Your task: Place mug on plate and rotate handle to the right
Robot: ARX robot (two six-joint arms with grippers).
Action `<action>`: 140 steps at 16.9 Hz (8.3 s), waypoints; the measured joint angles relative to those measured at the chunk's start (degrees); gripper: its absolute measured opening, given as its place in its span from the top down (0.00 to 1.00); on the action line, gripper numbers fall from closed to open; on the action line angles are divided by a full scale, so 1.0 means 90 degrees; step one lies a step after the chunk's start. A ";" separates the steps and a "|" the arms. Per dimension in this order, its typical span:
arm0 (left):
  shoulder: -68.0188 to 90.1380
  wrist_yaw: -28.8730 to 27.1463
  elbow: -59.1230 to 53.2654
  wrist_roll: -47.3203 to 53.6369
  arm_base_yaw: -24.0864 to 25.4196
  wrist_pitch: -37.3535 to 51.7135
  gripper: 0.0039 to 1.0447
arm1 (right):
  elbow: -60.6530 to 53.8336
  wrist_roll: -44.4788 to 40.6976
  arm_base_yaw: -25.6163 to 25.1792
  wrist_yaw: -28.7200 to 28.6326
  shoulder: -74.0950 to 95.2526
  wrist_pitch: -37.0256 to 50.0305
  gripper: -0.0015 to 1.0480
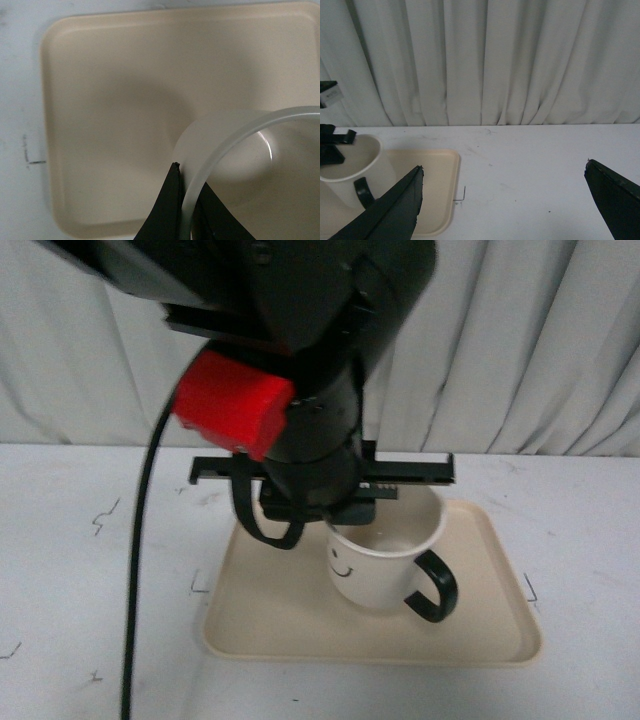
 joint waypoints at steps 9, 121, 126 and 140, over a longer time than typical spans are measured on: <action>0.1326 -0.0270 0.1394 0.0126 -0.0260 -0.0595 0.98 | 0.0000 0.0000 0.0000 0.0000 0.0000 0.0000 0.06; -1.2845 0.1518 -0.8731 0.2698 0.3798 0.2334 0.06 | 1.1324 -0.4702 0.2123 -0.1819 1.4571 -0.5102 0.97; -1.2845 0.1518 -0.8731 0.2698 0.3798 0.2334 0.06 | 1.1975 -0.5025 0.2118 -0.1583 1.4950 -0.5549 0.94; -1.2845 0.1508 -0.8731 0.2698 0.3798 0.2334 0.06 | 0.5377 -0.0551 0.1404 0.1260 1.0579 0.4677 0.52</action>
